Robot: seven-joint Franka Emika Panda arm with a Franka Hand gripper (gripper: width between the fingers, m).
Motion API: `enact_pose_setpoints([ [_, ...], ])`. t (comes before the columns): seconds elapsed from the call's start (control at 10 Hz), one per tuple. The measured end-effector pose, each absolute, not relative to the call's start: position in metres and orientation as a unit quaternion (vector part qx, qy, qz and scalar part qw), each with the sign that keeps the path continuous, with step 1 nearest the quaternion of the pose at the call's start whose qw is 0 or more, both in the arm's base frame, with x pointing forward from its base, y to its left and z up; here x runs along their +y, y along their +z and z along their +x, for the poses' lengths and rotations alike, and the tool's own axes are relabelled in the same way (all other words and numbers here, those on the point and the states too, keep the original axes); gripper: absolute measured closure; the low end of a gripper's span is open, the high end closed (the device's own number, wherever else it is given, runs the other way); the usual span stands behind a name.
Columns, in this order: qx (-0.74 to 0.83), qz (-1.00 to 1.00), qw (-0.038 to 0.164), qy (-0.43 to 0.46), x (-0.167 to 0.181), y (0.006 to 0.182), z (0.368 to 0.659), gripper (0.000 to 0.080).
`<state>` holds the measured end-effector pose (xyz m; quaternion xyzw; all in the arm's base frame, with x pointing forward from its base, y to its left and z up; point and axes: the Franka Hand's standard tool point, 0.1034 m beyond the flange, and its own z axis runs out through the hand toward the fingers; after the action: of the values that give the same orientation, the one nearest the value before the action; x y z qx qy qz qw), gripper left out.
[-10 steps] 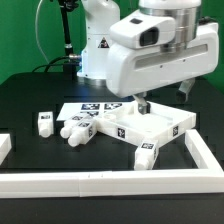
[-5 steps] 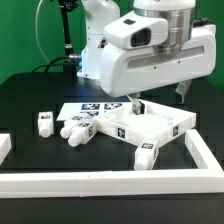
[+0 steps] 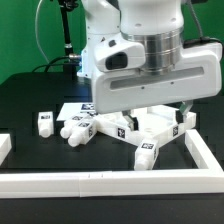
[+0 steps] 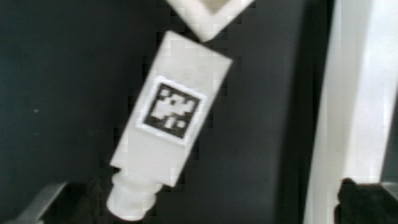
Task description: Assemble one leg
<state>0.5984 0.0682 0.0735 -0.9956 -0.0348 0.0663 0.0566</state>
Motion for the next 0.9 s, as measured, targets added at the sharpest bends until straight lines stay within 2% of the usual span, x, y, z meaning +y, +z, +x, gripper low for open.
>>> enact_pose_setpoints([
  [0.3, -0.025, -0.996, 0.056, 0.066, 0.067, 0.070, 0.598, 0.0150],
  [0.7, 0.030, -0.997, 0.053, 0.052, 0.066, 0.049, 0.601, 0.0150],
  [0.9, 0.025, -0.997, 0.054, 0.041, 0.063, 0.045, 0.603, 0.0150],
])
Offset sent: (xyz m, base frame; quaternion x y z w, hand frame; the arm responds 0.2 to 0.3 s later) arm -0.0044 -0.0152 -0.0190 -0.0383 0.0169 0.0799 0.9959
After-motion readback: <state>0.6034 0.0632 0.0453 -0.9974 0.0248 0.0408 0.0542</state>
